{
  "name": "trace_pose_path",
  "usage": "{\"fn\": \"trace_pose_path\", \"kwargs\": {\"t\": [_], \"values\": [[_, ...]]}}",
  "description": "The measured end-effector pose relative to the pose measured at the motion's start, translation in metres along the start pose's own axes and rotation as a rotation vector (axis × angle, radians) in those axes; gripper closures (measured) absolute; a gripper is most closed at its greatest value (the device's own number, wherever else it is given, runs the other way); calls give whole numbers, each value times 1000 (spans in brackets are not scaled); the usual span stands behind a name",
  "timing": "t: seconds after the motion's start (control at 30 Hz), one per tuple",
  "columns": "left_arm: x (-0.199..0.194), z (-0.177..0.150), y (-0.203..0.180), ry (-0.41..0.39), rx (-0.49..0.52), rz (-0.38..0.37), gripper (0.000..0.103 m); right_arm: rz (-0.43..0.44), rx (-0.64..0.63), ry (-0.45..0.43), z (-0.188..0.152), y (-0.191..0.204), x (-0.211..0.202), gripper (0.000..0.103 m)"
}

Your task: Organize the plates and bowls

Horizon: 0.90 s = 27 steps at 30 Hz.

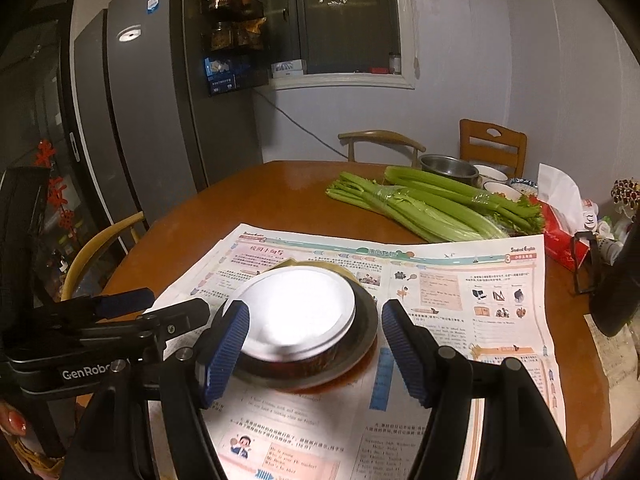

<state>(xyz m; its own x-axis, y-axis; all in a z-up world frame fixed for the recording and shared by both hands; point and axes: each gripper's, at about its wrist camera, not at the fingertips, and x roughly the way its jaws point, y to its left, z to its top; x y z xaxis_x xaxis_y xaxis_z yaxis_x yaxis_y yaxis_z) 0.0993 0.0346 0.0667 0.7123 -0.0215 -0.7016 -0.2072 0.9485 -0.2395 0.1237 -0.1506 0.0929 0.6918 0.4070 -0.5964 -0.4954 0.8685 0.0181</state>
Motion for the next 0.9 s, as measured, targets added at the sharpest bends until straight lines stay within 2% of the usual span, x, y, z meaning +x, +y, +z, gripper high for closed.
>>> {"fn": "trace_pose_path", "kwargs": {"t": [0.27,0.6,0.9], "values": [[-14,-26,-1,-28,7,52,25,-5,7,7,-23,2,-16,35],[-14,-59,-7,5,29,60,25,-19,20,38,-57,2,-27,35],[-11,-74,-12,28,47,67,25,-34,35,54,-74,-1,-33,35]]}}
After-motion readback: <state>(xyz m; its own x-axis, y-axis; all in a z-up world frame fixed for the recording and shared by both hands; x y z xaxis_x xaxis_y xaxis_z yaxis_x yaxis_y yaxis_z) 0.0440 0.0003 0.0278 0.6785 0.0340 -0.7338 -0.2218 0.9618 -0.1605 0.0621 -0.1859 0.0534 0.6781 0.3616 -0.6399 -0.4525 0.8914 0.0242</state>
